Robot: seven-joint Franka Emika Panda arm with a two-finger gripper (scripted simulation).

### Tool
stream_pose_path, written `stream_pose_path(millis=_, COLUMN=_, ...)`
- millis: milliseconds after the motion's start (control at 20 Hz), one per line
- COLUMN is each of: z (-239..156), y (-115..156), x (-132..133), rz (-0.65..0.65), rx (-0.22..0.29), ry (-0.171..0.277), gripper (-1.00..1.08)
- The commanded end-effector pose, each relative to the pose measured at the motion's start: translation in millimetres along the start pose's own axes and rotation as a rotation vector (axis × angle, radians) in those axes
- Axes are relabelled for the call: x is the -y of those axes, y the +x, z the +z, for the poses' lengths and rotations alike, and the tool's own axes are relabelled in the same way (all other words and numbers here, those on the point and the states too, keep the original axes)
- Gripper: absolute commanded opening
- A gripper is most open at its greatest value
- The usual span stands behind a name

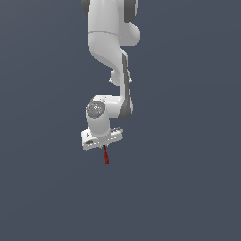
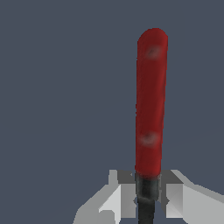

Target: Pick up the object and move it to a goal position.

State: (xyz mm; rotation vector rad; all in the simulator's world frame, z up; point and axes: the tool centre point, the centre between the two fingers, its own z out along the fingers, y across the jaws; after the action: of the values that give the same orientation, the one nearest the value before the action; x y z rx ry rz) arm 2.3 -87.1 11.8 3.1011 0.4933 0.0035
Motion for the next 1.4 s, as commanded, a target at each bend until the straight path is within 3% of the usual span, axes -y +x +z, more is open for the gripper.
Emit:
stream_pose_path(millis=0, z=1, y=0, x=2, rz=-0.002, rx=0.002, ry=0.002, gripper=-1.00)
stream_pose_path(millis=600, z=-1, y=11, x=-19, rz=0.000, rx=0.000, ry=0.000, gripper=-1.00)
stream_pose_path(millis=1350, z=-5, y=53, x=-85, rz=-0.001, rx=0.001, ry=0.001, gripper=-1.00)
